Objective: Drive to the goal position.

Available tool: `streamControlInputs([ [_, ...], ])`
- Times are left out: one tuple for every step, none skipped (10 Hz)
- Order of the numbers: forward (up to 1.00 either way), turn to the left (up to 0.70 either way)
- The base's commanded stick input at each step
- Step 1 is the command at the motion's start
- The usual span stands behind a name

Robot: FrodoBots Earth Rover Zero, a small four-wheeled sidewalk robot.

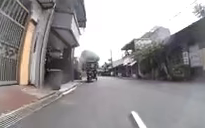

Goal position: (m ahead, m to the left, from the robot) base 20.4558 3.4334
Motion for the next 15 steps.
streamControlInputs([
  [0.70, 0.00],
  [0.70, 0.00],
  [0.70, 0.00],
  [0.70, 0.00],
  [0.70, -0.04],
  [0.70, -0.11],
  [0.70, -0.19],
  [0.70, -0.31],
  [0.70, -0.34],
  [0.70, -0.33],
  [0.70, -0.29],
  [0.70, -0.26],
  [0.70, -0.22],
  [0.70, -0.18],
  [0.70, -0.15],
])
